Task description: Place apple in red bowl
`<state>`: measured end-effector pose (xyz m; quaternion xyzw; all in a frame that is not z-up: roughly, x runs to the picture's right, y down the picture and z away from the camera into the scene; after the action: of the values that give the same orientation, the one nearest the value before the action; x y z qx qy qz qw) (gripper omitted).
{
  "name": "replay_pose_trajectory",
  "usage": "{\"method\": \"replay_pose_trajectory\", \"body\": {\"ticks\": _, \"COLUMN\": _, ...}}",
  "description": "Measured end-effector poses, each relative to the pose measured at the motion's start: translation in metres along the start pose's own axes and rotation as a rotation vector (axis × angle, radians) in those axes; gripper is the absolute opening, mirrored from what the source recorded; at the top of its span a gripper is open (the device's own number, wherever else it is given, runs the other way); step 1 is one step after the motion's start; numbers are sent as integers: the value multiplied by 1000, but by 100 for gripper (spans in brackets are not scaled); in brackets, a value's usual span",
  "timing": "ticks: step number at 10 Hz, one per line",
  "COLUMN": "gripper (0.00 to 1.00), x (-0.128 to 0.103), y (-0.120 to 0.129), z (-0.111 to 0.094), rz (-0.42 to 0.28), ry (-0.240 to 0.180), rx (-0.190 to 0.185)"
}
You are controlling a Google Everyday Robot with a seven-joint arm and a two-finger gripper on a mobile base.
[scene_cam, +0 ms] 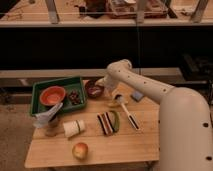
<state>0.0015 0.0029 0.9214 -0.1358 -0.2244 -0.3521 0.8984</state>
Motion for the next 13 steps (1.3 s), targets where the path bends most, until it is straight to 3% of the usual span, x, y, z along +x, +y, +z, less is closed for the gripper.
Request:
{"method": "replay_pose_trajectory", "body": {"ticks": 2, "gripper": 80, "x": 0, "y": 1, "z": -1, "rz": -6, "ry": 3, "rx": -5}}
{"method": "replay_pose_trajectory", "body": {"ticks": 4, "gripper": 80, "x": -13, "y": 2, "z": -9, "rz": -60, "ry": 22, "rx": -43}}
{"method": "replay_pose_trajectory", "body": {"ticks": 6, "gripper": 80, "x": -40, "y": 23, "z": -25, "rz": -134, "ry": 67, "rx": -97}}
{"method": "replay_pose_trajectory", "body": {"ticks": 9, "gripper": 80, "x": -85, "y": 64, "z": -52, "rz": -237, "ry": 102, "rx": -143}}
{"method": "replay_pose_trajectory", "body": {"ticks": 11, "gripper": 80, "x": -116, "y": 89, "z": -73, "rz": -307, "ry": 109, "rx": -170}}
{"method": "replay_pose_trajectory", "body": {"ticks": 13, "gripper": 80, "x": -142, "y": 110, "z": -98, "rz": -380, "ry": 88, "rx": -196}}
